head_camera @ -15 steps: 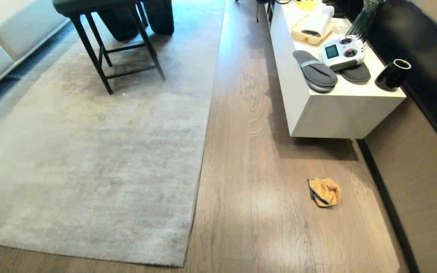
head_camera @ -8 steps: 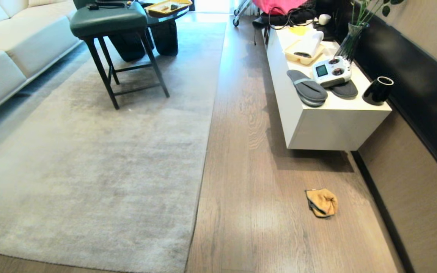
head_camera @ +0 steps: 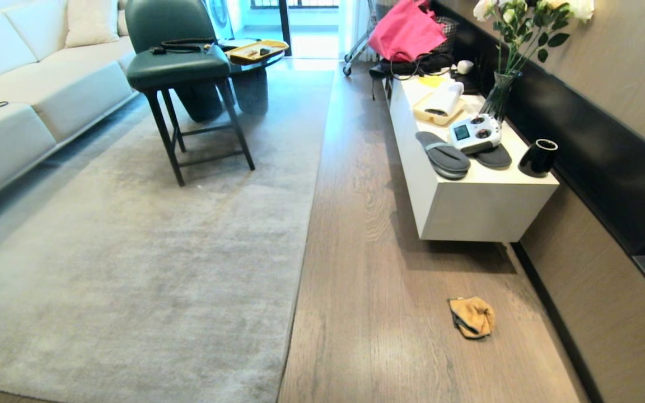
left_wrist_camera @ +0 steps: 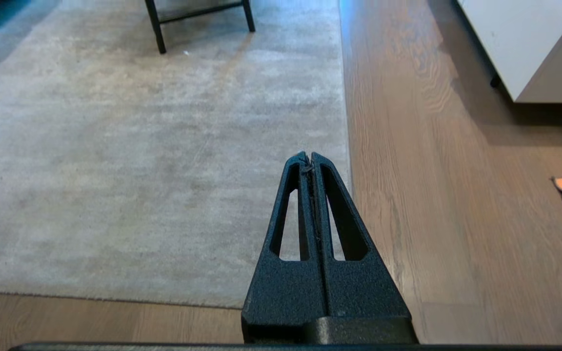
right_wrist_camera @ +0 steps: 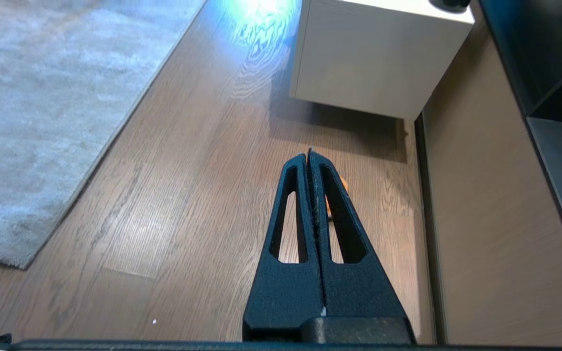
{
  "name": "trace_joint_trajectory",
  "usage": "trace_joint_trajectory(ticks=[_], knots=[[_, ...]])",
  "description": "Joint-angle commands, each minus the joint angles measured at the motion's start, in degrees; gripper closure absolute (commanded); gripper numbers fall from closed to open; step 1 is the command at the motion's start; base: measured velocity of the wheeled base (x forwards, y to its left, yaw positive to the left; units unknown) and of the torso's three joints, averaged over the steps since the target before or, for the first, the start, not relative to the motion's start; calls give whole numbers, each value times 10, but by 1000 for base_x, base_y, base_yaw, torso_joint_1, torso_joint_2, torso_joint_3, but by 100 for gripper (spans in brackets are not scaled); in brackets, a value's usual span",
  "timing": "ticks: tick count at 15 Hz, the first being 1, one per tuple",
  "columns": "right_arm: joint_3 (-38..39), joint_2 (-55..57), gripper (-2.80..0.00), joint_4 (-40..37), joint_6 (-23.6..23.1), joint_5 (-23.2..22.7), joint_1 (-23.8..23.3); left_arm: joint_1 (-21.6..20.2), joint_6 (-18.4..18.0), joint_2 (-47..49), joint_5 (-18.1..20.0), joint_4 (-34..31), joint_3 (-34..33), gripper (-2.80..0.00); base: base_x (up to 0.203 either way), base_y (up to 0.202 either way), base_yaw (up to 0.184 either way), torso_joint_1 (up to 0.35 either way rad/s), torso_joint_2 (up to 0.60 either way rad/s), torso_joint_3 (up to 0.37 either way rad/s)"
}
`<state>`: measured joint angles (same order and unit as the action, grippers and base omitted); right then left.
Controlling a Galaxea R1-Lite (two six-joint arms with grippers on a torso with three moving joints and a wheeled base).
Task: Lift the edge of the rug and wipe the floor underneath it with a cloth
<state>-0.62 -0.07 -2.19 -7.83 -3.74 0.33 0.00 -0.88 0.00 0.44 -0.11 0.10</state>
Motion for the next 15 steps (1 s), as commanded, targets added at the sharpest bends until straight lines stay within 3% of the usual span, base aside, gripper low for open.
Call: trace_joint_trajectory(ticks=[1, 15], knots=[[0, 1, 0, 0, -1, 0, 0, 0, 0, 0, 0, 0, 0, 0, 0, 0, 0, 1, 4, 201], [0, 1, 0, 0, 0, 0, 0, 0, -1, 0, 0, 0, -1, 0, 0, 0, 0, 1, 1, 19]])
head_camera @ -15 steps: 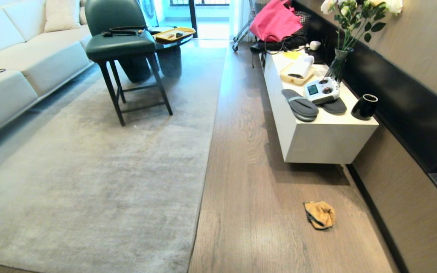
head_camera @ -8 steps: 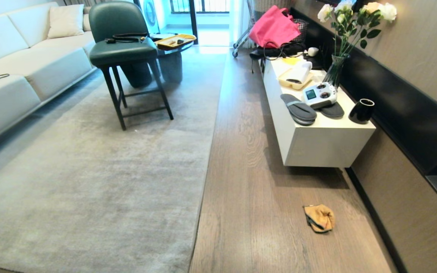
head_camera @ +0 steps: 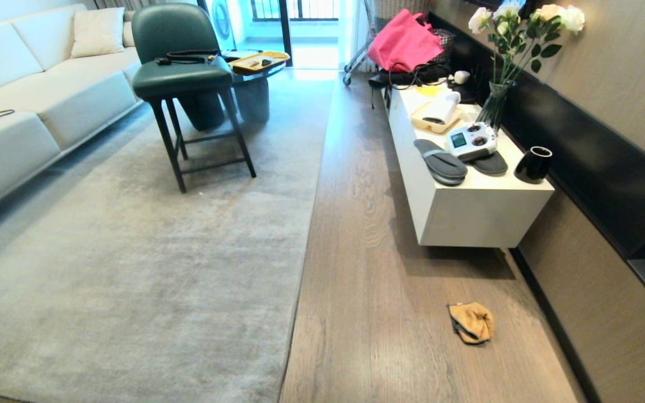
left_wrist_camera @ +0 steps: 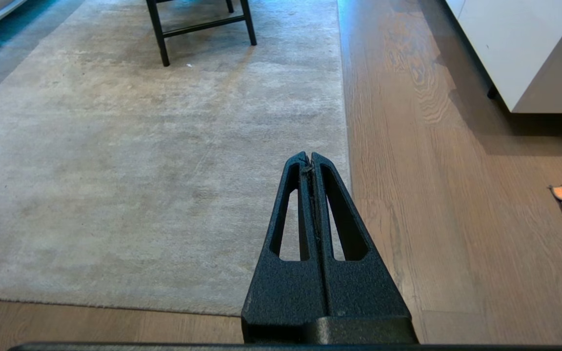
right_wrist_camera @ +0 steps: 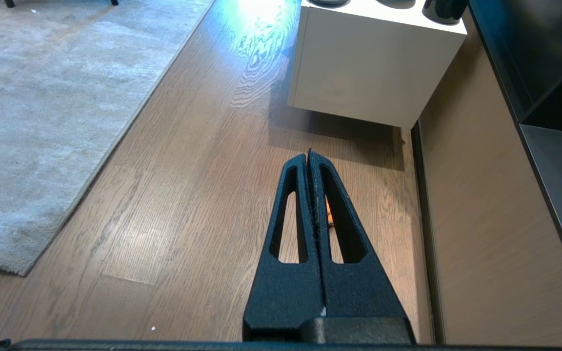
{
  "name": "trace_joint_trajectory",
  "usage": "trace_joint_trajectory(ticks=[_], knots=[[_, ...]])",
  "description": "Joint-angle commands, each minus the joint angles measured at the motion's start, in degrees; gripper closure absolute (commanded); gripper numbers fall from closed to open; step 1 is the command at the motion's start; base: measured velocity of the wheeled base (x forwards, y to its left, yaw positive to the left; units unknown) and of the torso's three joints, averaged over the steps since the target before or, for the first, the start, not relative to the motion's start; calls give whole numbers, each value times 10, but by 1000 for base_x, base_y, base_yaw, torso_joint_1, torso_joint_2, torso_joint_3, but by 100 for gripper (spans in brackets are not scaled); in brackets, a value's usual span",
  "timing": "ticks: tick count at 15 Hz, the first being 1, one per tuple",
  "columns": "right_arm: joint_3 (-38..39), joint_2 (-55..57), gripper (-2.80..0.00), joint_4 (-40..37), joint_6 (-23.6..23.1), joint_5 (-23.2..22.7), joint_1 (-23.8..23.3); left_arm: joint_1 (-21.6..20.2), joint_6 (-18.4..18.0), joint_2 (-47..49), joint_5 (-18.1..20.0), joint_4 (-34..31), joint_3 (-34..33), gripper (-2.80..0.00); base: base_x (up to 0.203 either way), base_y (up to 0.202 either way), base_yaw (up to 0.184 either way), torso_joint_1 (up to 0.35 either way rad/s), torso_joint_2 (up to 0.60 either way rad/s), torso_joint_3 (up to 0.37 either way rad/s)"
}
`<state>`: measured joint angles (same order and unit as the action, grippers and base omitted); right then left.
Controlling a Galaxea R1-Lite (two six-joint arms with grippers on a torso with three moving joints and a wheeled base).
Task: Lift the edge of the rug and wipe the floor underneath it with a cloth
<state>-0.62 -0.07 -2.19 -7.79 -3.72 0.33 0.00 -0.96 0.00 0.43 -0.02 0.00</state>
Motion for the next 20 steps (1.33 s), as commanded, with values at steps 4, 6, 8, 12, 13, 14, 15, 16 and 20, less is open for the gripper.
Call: trace_joint_trajectory(ticks=[4, 6, 8, 12, 13, 14, 15, 16, 20], knots=[[0, 1, 0, 0, 0, -1, 0, 0, 0, 0, 0, 0, 0, 0, 0, 0, 0, 0, 0, 0], [0, 1, 0, 0, 1, -1, 0, 0, 0, 0, 0, 0, 0, 0, 0, 0, 0, 0, 0, 0], [0, 1, 0, 0, -1, -1, 0, 0, 0, 0, 0, 0, 0, 0, 0, 0, 0, 0, 0, 0], [0, 1, 0, 0, -3, -1, 0, 0, 0, 0, 0, 0, 0, 0, 0, 0, 0, 0, 0, 0], [0, 1, 0, 0, -3, -1, 0, 0, 0, 0, 0, 0, 0, 0, 0, 0, 0, -10, -47, -82], [0, 1, 0, 0, -3, -1, 0, 0, -1, 0, 0, 0, 0, 0, 0, 0, 0, -40, -212, -275], [0, 1, 0, 0, -4, -1, 0, 0, 0, 0, 0, 0, 0, 0, 0, 0, 0, -37, -303, -357], [0, 1, 0, 0, -4, -1, 0, 0, 0, 0, 0, 0, 0, 0, 0, 0, 0, -27, -349, -407], [0, 1, 0, 0, -4, 0, 0, 0, 0, 0, 0, 0, 0, 0, 0, 0, 0, -17, -406, -419]])
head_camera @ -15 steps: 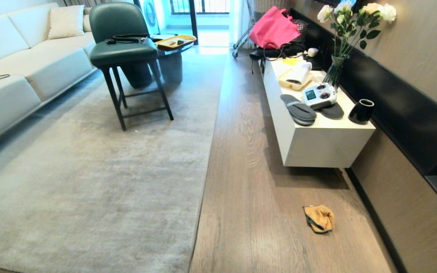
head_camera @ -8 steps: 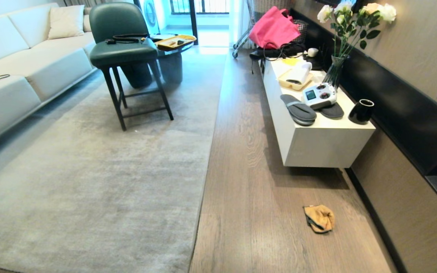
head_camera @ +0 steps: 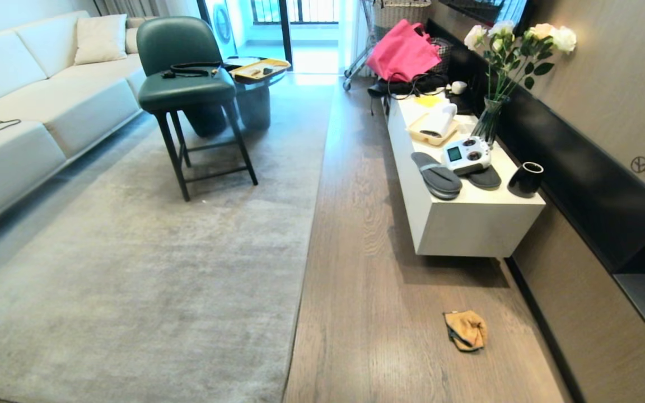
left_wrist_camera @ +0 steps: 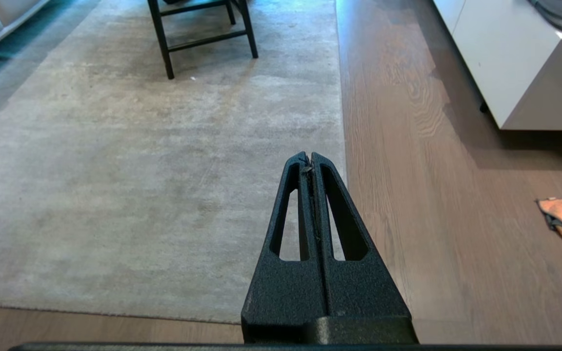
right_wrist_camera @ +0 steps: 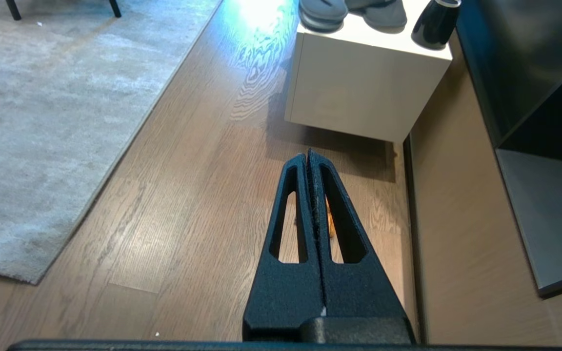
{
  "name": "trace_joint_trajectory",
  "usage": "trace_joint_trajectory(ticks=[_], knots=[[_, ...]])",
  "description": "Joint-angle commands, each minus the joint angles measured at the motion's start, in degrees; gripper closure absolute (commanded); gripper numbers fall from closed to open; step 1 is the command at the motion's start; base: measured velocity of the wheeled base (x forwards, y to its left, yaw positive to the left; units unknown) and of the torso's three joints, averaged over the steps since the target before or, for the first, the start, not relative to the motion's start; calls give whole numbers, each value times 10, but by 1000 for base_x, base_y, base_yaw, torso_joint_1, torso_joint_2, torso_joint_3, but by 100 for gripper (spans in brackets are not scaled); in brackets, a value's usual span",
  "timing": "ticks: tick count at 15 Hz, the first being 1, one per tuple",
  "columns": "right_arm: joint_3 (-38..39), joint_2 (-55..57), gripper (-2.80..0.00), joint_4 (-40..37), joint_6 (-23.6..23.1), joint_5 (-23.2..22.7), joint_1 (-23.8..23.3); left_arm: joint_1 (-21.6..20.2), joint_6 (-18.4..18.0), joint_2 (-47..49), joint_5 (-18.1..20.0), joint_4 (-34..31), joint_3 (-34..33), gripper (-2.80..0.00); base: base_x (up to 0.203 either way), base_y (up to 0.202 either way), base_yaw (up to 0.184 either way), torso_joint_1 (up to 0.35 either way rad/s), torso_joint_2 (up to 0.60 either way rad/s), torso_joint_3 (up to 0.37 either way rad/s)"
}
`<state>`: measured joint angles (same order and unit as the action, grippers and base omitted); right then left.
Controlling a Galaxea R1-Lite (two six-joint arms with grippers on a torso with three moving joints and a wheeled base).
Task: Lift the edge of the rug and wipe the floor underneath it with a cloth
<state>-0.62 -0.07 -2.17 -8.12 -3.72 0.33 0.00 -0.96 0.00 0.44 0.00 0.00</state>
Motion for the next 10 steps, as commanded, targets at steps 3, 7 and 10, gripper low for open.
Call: trace_joint_trajectory(ticks=[3, 7, 10], knots=[[1, 1, 0, 0, -2, 0, 0, 0, 0, 0, 0, -1, 0, 0, 0, 0, 0, 25, -432, -399], [1, 1, 0, 0, -4, 0, 0, 0, -1, 0, 0, 0, 0, 0, 0, 0, 0, 81, -462, -384], [1, 1, 0, 0, -1, 0, 0, 0, 0, 0, 0, 0, 0, 0, 0, 0, 0, 114, -486, -367]])
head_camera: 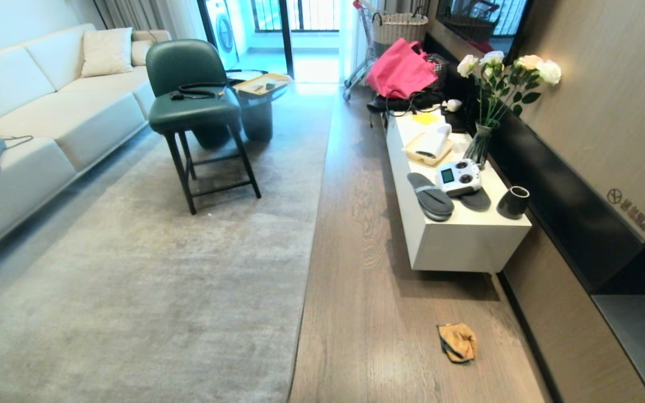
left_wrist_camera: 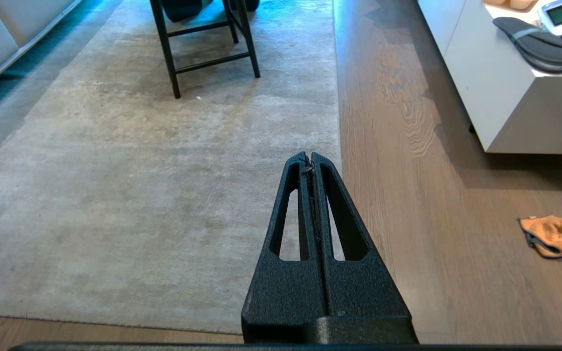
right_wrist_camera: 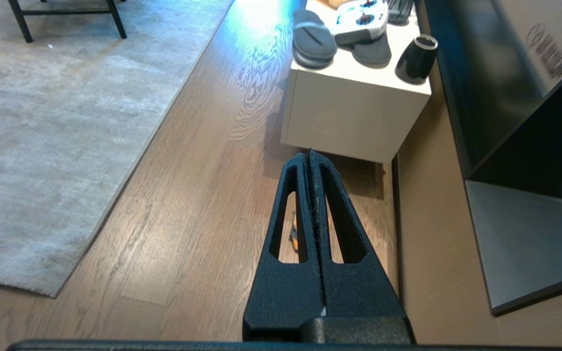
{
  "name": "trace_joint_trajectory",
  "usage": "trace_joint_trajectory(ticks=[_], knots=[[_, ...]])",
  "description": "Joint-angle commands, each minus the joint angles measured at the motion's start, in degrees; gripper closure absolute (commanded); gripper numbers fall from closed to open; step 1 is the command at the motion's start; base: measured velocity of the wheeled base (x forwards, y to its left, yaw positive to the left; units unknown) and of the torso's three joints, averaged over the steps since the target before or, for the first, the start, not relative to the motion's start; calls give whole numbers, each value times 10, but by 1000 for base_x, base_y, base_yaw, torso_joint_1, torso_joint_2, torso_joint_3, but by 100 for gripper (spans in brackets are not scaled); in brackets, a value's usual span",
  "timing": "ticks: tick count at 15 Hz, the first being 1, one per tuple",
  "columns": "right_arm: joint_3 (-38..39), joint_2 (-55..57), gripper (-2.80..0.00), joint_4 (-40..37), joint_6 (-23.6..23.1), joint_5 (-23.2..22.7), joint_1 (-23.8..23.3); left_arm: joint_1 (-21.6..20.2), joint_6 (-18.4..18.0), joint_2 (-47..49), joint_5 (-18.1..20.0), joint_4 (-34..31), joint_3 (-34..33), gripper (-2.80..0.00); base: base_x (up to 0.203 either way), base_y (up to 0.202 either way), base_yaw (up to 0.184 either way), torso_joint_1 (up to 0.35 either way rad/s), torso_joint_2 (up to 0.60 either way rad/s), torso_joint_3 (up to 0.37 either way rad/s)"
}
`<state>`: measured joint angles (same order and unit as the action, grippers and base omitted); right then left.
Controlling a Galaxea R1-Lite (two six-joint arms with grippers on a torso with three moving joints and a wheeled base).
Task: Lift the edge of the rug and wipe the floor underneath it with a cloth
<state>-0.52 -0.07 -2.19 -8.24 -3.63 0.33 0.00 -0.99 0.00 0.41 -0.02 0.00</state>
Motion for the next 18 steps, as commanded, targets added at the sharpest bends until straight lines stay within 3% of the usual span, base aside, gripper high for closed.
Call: trace_joint_trajectory(ticks=[1, 18], knots=[[-1, 1, 0, 0, -2, -1, 0, 0, 0, 0, 0, 0, 0, 0, 0, 0, 0, 136, -496, -369], [0, 1, 0, 0, 2, 0, 0, 0, 0, 0, 0, -1, 0, 0, 0, 0, 0, 191, -521, -333]])
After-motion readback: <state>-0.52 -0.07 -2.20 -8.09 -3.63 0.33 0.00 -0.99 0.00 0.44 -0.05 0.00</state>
